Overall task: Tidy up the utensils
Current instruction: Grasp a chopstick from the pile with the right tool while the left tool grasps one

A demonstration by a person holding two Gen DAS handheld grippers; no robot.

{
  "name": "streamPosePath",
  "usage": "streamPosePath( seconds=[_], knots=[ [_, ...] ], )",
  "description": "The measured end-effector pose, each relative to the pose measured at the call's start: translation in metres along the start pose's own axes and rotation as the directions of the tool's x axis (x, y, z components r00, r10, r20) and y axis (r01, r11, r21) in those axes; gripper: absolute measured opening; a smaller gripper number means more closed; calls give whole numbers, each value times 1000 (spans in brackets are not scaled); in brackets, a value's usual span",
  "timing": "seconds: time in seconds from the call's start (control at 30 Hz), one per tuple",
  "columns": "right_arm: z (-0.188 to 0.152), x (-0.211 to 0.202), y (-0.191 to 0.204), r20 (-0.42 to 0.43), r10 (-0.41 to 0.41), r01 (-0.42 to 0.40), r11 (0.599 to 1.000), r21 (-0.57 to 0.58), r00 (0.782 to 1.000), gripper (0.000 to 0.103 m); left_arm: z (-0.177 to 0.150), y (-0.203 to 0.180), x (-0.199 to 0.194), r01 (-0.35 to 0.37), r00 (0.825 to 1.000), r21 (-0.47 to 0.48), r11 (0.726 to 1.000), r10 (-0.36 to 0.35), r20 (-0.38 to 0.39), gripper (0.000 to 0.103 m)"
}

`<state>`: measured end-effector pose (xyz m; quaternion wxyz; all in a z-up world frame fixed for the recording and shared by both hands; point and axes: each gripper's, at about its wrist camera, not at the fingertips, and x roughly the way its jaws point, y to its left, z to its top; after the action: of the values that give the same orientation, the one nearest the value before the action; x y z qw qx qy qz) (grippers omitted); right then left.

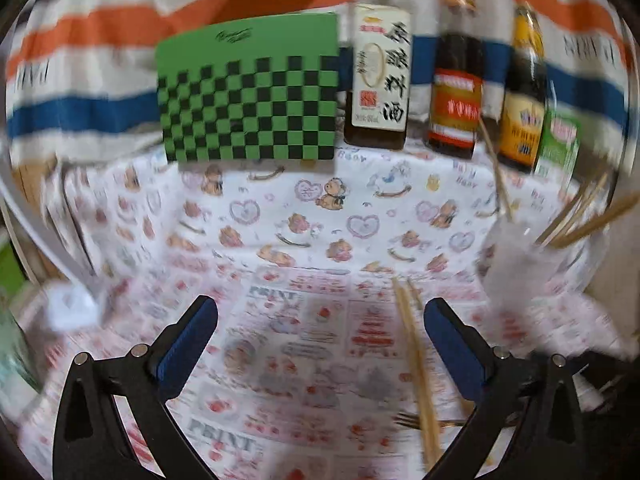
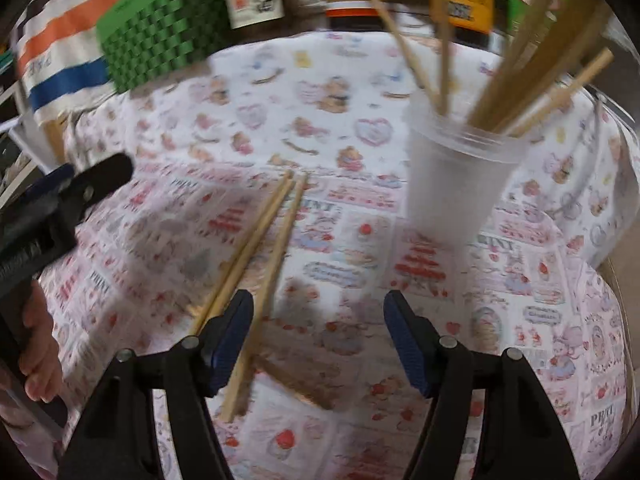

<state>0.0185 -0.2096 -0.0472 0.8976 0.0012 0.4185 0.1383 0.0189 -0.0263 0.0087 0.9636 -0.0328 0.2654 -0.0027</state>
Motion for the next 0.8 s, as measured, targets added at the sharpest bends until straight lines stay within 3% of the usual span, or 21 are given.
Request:
streamPosePath(
  seconds=[0.1, 0.27, 0.47, 0.53, 0.57, 0.63, 0.8],
  knots=[
    [-3, 9, 2, -40, 20, -20, 1000, -1, 999, 64, 3, 7, -5, -16, 1000, -24, 1000, 17, 15, 102],
    [-9, 11, 13, -37, -7, 5, 999, -48, 999, 59, 7, 13, -9, -13, 1000, -55, 998, 14, 8, 102],
    [-14, 12, 22, -28, -61, 58, 993, -99, 998, 44, 8, 13, -9, -32, 999, -55, 998, 32, 9, 102],
    [-14, 14, 21, -43, -71, 66, 993, -98, 997, 28, 8, 14, -9, -32, 999, -59, 998, 33, 11, 102],
    [-14, 16, 19, -46, -71, 67, 994, -88, 996, 28, 8, 14, -9, -34, 999, -60, 998, 35, 10, 102],
    [-13, 16, 16, -50, -69, 65, 995, -71, 996, 6, 8, 13, -8, -35, 999, -58, 998, 35, 6, 102],
    [-8, 10, 3, -21, -70, 70, 998, -3, 997, 6, 6, 12, -6, -43, 999, -51, 998, 43, -5, 102]
  ],
)
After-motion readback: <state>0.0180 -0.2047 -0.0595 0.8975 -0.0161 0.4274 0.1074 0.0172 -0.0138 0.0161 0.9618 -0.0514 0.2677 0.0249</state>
